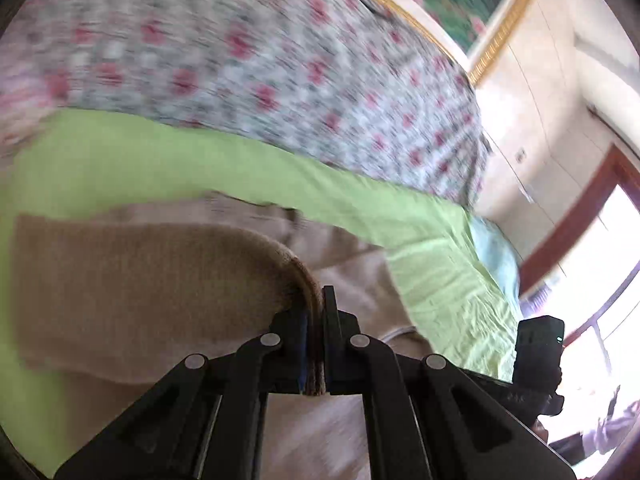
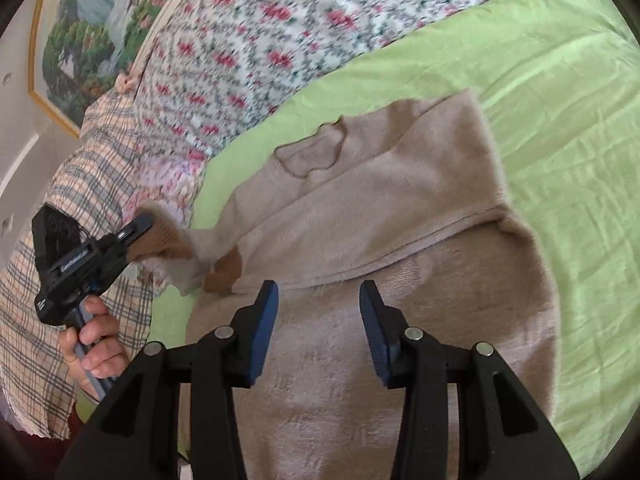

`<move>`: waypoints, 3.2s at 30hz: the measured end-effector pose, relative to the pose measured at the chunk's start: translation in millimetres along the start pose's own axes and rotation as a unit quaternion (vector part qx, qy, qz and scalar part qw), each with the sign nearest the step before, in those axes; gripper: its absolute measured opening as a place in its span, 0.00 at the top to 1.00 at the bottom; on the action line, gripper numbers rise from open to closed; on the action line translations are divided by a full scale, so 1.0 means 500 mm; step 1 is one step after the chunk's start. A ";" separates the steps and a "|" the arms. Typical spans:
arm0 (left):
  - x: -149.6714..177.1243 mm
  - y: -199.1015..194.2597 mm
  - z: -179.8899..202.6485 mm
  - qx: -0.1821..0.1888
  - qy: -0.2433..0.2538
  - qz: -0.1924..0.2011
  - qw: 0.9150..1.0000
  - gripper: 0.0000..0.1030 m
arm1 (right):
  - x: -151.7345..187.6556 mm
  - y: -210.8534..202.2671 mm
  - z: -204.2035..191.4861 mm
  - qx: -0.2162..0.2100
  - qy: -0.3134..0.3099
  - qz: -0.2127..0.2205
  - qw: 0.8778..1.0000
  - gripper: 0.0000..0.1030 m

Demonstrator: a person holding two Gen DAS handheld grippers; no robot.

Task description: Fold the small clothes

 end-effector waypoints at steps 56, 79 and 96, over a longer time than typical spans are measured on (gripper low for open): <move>0.189 -0.134 -0.373 -0.250 -0.148 -0.014 0.957 0.74 | -0.108 0.170 0.101 0.076 -0.017 -0.039 0.996 0.94; 0.172 -0.078 -0.284 -0.180 -0.099 -0.055 0.977 0.62 | -0.096 0.111 0.103 0.139 -0.023 -0.048 0.989 0.93; 0.466 -0.344 -0.145 -0.171 -0.069 -0.093 0.978 0.30 | 0.132 -0.139 0.056 0.068 -0.036 -0.034 0.996 0.46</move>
Point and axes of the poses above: each gripper's, at about its wrist camera, not at the fingertips, and y roughly the way its jaws point, z to its right, x to its underside, the point moved 3 cm from there along y, roughly the way its jaws point, and after that the axes turned 1 degree about z, right-handed, at the moved point
